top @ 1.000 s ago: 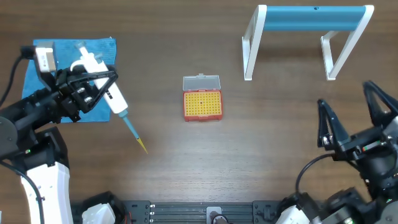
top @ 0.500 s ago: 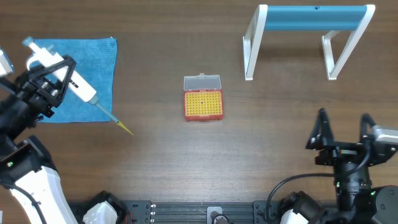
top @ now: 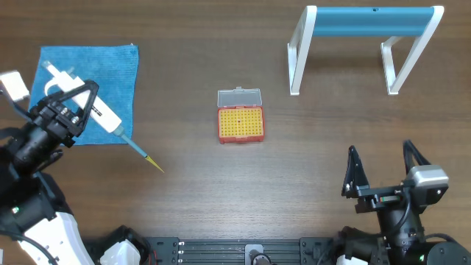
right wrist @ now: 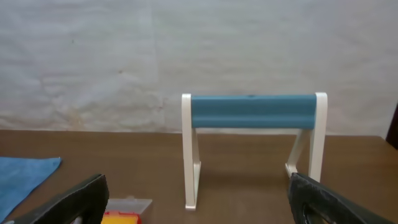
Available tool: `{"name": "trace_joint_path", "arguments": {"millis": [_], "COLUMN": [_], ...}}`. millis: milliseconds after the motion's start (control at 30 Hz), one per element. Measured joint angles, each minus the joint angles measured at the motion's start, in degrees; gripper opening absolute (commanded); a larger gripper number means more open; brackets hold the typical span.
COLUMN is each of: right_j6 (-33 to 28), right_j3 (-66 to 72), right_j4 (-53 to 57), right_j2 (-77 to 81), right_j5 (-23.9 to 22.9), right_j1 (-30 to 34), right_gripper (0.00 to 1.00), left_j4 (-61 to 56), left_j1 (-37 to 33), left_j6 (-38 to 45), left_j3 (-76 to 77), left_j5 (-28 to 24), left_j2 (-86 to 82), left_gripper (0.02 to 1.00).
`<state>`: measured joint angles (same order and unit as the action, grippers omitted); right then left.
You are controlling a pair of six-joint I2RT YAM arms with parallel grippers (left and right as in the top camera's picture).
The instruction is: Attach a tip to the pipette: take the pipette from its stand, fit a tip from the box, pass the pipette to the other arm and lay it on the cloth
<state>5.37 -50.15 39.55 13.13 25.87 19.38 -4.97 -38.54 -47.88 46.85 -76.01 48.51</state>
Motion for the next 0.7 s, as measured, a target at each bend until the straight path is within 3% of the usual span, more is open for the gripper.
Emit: {"name": "trace_joint_path", "arguments": {"millis": [133, 200, 400, 700], "right_j6": [-0.13, -0.15, -1.92, -3.15], "right_j3": [0.0, 0.0, 0.04, -1.27], "right_j4": [2.89, 4.17, 5.66, 8.83], "right_j2": [-0.28, -0.9, -8.07, -12.76], "right_j5": [-2.86, -3.74, -4.79, -4.83], "right_j1": [-4.11, -5.6, -6.16, -6.16], "right_gripper": [0.934, 0.932, 0.932, 0.932], "left_j4": [11.69, 22.82, 45.72, 61.92], "left_j1": [0.0, 0.0, 1.62, 12.07], "left_j6": [8.04, 15.15, 33.97, 47.84], "left_j3": [0.33, 0.66, 2.14, 20.04], "left_j5": [2.73, 6.45, 20.92, 40.94], "left_j2": [-1.55, -2.56, -2.89, 7.41], "left_gripper": [0.025, 0.025, 0.027, 0.027]}}
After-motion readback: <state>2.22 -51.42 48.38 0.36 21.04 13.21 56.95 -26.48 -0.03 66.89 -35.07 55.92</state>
